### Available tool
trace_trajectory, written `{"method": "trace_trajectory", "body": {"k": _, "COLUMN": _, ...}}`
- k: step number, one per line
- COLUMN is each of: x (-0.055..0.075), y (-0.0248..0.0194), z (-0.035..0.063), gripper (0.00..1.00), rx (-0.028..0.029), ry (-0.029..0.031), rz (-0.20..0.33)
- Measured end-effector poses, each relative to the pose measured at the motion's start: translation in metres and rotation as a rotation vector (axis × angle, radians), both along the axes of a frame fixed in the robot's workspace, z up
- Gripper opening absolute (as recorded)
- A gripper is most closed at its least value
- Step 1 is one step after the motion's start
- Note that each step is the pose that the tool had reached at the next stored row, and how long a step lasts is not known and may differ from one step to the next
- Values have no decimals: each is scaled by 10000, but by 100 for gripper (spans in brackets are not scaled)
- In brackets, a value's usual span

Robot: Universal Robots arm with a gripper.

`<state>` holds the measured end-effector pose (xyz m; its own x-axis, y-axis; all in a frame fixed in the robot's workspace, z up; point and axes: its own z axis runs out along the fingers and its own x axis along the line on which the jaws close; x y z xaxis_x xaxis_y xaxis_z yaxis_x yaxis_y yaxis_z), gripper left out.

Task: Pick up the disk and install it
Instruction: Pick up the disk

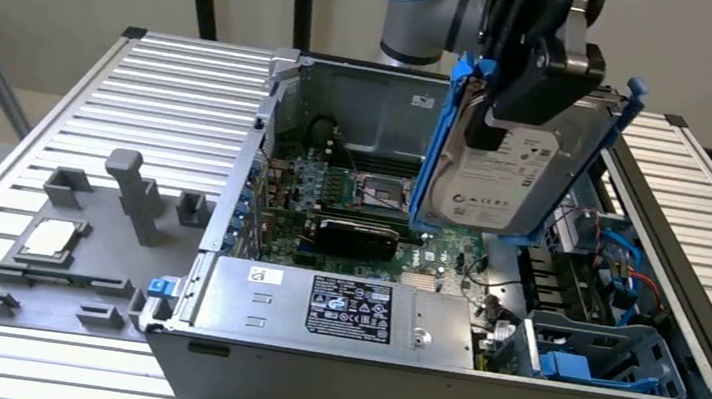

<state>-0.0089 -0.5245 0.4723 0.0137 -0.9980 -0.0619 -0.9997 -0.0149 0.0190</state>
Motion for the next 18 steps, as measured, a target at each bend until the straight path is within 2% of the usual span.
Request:
{"method": "trace_trajectory", "body": {"k": 4, "x": 104, "y": -106, "z": -3, "gripper": 0, "rx": 0, "ry": 0, "rz": 0}}
{"method": "trace_trajectory", "body": {"k": 15, "x": 328, "y": -443, "z": -11, "gripper": 0, "rx": -1, "ry": 0, "rz": -1}}
{"method": "trace_trajectory", "body": {"k": 18, "x": 402, "y": -523, "z": -14, "gripper": 0, "rx": -1, "ry": 0, "rz": 0}}
